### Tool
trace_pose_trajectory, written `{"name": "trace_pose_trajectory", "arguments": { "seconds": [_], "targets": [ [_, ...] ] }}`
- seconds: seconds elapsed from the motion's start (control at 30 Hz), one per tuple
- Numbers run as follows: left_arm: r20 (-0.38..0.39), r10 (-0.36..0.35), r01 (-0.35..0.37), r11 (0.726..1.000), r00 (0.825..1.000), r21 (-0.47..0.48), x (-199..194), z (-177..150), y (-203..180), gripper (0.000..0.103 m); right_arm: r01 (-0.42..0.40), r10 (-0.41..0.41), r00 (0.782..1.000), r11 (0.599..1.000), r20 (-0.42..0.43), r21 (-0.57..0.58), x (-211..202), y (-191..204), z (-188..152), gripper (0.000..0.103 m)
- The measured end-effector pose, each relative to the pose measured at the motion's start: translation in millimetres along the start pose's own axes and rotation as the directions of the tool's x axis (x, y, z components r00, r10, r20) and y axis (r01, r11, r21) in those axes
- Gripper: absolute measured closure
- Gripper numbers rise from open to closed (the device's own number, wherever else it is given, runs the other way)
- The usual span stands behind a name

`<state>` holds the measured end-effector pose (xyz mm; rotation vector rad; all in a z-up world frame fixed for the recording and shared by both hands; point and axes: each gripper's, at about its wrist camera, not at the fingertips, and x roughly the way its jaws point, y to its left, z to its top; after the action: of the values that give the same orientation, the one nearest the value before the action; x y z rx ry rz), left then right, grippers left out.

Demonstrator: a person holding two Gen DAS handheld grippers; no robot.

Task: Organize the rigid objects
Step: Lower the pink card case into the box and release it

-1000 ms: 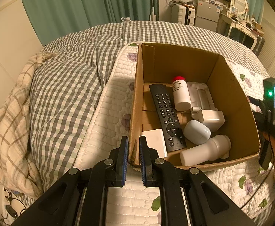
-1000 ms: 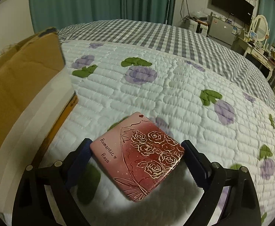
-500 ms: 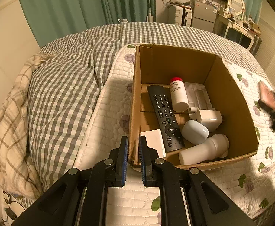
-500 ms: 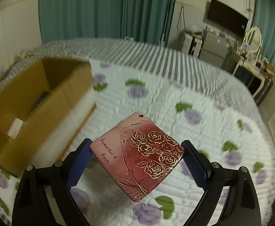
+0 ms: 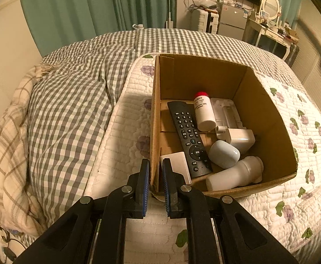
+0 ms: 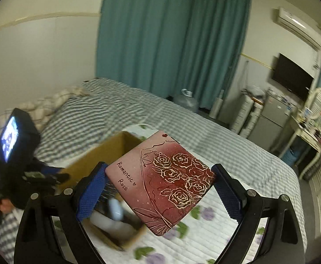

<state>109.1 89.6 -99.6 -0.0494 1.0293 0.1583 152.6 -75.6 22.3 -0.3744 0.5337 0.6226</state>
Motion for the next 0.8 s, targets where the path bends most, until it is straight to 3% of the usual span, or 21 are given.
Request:
{"name": "trace_pose_trajectory", "arguments": {
  "seconds": [0.27,0.43,0.8],
  "targets": [
    [0.015,-0.021,0.021,1.000,1.000,0.000,-1.0,-2.4,1.7,0.093,-0.056,0.052,0.996,0.997,-0.072,-0.060,54.0,43.7,-1.8,0.009],
    [0.023,-0.028,0.027,1.000,0.999,0.005,-1.9,-3.7,2.0,0.093,-0.014,0.004,0.988,0.997,-0.154,-0.070,90.5,45.5,-12.7,0.009],
    [0.027,-0.031,0.031,1.000,0.999,0.004,-2.5,-3.5,2.1,0.093,-0.045,0.032,0.966,0.998,-0.257,-0.043,125.8,47.7,-32.5,0.009]
  ]
}}
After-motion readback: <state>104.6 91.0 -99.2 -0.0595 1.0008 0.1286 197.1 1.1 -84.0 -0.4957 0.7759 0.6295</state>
